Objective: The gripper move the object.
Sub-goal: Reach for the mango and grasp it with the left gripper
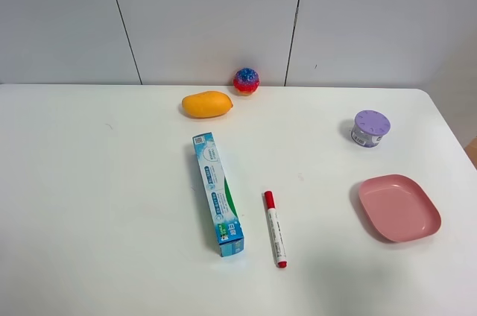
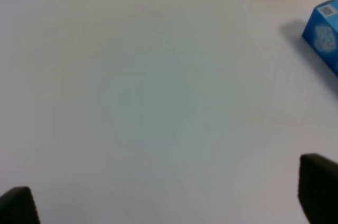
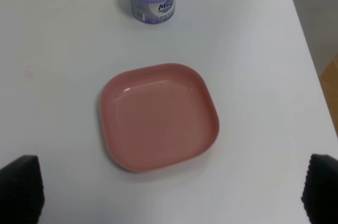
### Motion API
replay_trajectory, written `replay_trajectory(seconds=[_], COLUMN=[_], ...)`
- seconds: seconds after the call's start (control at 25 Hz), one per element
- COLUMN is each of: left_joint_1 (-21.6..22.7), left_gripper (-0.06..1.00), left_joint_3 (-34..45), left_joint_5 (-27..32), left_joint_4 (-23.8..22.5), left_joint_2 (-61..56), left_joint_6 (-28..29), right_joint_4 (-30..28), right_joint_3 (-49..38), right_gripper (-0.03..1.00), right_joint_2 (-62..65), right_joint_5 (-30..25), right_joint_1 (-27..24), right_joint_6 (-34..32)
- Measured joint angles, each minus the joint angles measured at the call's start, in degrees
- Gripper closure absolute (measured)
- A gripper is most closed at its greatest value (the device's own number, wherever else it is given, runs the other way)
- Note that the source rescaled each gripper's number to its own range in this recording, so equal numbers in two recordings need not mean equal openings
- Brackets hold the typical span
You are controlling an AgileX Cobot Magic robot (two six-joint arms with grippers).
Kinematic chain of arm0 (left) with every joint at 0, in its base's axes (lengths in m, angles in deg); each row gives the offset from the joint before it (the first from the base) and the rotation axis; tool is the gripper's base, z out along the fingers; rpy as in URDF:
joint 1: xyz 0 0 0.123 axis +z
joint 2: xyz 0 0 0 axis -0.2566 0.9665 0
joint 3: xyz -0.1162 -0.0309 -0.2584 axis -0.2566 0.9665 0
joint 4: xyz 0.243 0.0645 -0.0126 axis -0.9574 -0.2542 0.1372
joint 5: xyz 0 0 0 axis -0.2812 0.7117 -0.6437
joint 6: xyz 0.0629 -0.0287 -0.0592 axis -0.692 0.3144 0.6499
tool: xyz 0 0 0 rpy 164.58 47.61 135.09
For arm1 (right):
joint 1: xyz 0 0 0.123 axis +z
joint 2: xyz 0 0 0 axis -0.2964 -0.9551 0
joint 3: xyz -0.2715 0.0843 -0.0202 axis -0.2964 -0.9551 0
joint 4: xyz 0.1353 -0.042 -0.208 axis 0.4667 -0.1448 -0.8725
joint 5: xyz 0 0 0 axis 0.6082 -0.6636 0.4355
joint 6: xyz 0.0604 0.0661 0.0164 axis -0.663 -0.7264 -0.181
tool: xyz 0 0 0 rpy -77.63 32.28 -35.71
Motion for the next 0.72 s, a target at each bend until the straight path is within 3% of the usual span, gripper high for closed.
replay_trajectory(seconds=[0.16,0.28,0.48,0.72], left_joint_1=[0.0,0.0,0.0,0.0], left_gripper=[-0.06,-0.06,-0.06,-0.06], left_joint_3=[-6.4,-13.0,-26.6,-39.5], left_joint_5=[-2.7,-5.6,-8.1,-8.8], left_joint_4=[0.7,0.7,2.9,6.8], left_joint_2=[16.0,28.0,45.2,61.9], left_joint_6=[-0.3,-5.1,-18.3,-40.3], right_joint_4=[0.0,0.0,0.0,0.0], right_joint_3=[0.0,0.0,0.0,0.0], right_gripper=[-0.03,-0.03,-0.03,-0.03], right_joint_2=[0.0,0.0,0.0,0.0], right_joint_5=[0.0,0.0,0.0,0.0], right_joint_1=[0.0,0.0,0.0,0.0], right_joint_6=[0.0,0.0,0.0,0.0])
